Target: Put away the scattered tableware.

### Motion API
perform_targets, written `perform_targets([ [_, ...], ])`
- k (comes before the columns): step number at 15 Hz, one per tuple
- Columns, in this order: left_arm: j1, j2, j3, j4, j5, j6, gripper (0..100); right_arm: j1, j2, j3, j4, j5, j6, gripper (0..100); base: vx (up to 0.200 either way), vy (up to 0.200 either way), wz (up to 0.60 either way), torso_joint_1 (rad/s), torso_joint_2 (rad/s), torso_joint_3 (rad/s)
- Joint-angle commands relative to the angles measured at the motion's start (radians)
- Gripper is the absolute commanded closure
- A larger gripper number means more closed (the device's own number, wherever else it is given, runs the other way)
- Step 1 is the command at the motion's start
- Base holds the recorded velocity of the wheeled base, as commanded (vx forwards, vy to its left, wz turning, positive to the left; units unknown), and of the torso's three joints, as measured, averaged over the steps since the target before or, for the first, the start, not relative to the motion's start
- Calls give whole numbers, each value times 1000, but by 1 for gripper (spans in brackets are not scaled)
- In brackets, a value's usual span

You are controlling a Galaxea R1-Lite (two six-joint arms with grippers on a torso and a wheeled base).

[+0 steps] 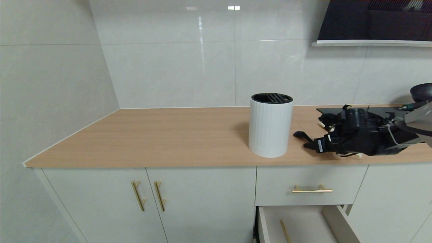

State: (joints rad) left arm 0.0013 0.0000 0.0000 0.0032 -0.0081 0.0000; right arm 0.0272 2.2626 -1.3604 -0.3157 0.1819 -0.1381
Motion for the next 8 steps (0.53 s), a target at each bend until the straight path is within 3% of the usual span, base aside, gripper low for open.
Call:
perform_targets([
  [1, 0, 0, 0, 0, 0, 0, 0, 0, 11, -8, 0, 1, 0, 100, 0, 0, 0, 0, 0, 0],
  [8, 0, 0, 0, 0, 0, 0, 0, 2, 17, -34, 1, -6, 45, 100, 0, 0, 0, 0, 0, 0],
])
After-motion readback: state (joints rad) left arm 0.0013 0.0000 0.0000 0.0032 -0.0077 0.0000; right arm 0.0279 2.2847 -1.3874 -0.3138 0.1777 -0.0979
